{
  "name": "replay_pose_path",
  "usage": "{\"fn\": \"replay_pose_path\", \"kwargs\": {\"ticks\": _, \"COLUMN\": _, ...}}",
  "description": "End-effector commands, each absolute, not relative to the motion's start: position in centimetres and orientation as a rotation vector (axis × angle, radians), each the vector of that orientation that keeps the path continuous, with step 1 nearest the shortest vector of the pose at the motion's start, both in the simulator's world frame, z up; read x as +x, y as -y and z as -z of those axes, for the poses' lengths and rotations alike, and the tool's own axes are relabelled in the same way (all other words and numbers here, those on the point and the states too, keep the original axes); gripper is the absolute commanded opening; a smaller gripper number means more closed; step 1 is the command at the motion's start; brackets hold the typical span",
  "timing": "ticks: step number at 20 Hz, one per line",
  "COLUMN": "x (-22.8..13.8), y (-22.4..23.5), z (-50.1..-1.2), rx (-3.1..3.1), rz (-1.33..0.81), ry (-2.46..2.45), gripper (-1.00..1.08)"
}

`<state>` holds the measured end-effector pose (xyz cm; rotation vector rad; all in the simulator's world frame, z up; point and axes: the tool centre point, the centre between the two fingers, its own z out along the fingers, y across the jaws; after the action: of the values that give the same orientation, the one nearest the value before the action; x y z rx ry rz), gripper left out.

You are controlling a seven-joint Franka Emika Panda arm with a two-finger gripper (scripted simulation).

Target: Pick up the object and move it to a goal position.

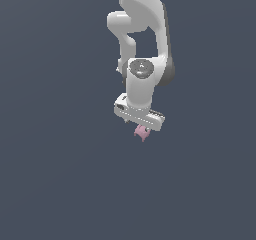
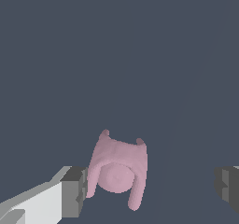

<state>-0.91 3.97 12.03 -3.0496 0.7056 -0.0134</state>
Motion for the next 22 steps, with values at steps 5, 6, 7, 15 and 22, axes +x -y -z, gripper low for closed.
{"fn": "replay_pose_path", "kwargs": {"ticks": 5, "x": -1.6, "y": -5.7, "z": -10.5, "rx": -3.003, "rz": 0.005, "ry": -0.902, "gripper": 1.00}}
{"fn": "replay_pose_path", "kwargs": {"ticks": 6, "x": -1.7, "y": -5.9, "z": -10.3, "rx": -2.996, "rz": 0.005, "ry": -0.926, "gripper": 1.00}}
{"fn": "replay_pose_path", "kwargs": {"ticks": 7, "x": -1.8, "y": -6.1, "z": -10.1, "rx": -2.990, "rz": 0.004, "ry": -0.948, "gripper": 1.00}}
{"fn": "replay_pose_path", "kwargs": {"ticks": 15, "x": -2.3, "y": -7.1, "z": -9.2, "rx": -2.954, "rz": 0.000, "ry": -1.066, "gripper": 1.00}}
{"fn": "replay_pose_path", "kwargs": {"ticks": 22, "x": -2.4, "y": -7.3, "z": -9.0, "rx": -2.950, "rz": 0.000, "ry": -1.081, "gripper": 1.00}}
